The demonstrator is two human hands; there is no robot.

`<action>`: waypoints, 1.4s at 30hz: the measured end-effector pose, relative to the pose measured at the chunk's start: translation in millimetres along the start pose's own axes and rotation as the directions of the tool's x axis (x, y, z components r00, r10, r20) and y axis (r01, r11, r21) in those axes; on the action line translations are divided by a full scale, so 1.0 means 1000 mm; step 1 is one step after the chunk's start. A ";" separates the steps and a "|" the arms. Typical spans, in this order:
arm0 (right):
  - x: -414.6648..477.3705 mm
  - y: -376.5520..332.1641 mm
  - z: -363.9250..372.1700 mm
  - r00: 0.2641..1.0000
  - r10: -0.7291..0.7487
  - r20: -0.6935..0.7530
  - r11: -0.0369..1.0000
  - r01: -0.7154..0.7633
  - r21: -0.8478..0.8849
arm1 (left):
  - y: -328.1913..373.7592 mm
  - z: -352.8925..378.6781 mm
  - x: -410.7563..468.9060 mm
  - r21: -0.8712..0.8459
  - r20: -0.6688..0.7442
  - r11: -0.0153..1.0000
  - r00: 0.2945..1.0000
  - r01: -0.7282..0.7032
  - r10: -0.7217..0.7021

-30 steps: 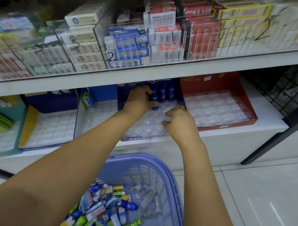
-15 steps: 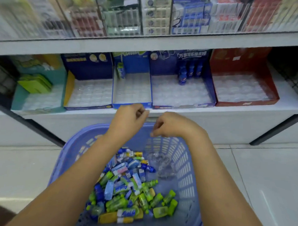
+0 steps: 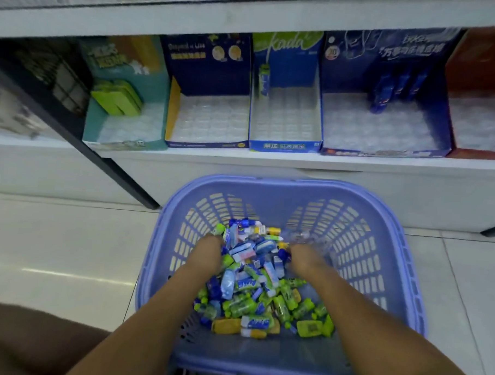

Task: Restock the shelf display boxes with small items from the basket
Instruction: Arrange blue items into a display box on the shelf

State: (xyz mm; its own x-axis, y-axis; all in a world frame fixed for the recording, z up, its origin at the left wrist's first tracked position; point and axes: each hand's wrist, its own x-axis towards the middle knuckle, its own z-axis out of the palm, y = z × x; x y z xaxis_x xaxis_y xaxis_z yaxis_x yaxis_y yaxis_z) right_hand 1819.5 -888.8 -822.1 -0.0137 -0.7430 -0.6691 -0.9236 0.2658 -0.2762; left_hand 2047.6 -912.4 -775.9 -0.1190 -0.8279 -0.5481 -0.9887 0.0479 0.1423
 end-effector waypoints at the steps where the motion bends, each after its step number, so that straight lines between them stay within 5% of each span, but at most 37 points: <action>1: 0.001 -0.001 0.003 1.000 -0.016 0.014 1.000 0.016 -0.026 | -0.002 0.000 0.002 -0.003 -0.002 1.000 1.000 0.009 -0.009; 7: 0.011 -0.004 -0.003 0.989 0.031 0.147 1.000 -0.031 -0.003 | -0.011 -0.005 0.010 0.067 0.042 0.998 0.999 0.006 -0.009; 15: 0.005 -0.014 -0.044 0.955 -0.127 0.267 0.991 0.109 0.082 | -0.003 -0.005 0.023 0.372 0.032 0.918 0.990 -0.140 0.138; 19: -0.011 -0.012 -0.075 0.936 -0.229 0.266 0.927 0.126 0.352 | 0.005 -0.004 0.026 0.420 0.026 0.897 0.990 -0.137 0.139; 23: -0.040 -0.006 -0.119 0.902 -0.334 0.273 0.754 0.083 0.651 | 0.007 -0.019 0.024 0.254 -0.065 0.960 0.988 -0.120 0.141; 26: -0.061 0.000 -0.154 0.889 -0.424 0.171 0.624 0.150 0.767 | 0.029 -0.050 0.016 -0.150 -0.175 0.972 0.973 -0.178 0.151; 28: -0.076 0.005 -0.178 0.900 -0.431 0.062 0.526 0.195 0.828 | 0.055 -0.081 0.007 -0.476 -0.175 0.849 0.971 -0.230 0.165; 31: -0.100 0.015 -0.209 0.903 -0.399 -0.159 0.398 0.327 0.857 | 0.101 -0.128 -0.010 -0.824 -0.175 0.507 0.965 -0.253 0.197; 35: -0.122 0.021 -0.239 0.810 -0.208 -0.548 0.027 0.565 0.825 | 0.155 -0.169 -0.024 -0.968 -0.236 0.037 0.951 -0.248 0.200; 38: -0.126 0.020 -0.249 0.755 0.019 -0.656 -0.294 0.631 0.718 | 0.193 -0.184 -0.028 -0.960 -0.272 -0.115 0.944 -0.254 0.187; 42: -0.122 0.018 -0.252 0.725 0.258 -0.639 -0.409 0.681 0.608 | 0.240 -0.189 -0.027 -0.942 -0.321 -0.158 0.934 -0.297 0.157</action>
State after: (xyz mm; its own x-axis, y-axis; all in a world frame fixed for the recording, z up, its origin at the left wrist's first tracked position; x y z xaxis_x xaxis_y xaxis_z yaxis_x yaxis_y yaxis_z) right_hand 1708.3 -948.2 -572.2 -0.4927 -0.8625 -0.1158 0.6011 -0.2410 -0.7620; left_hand 1830.6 -984.3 -571.0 -0.2366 -0.9451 -0.2255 0.2776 -0.2882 0.9165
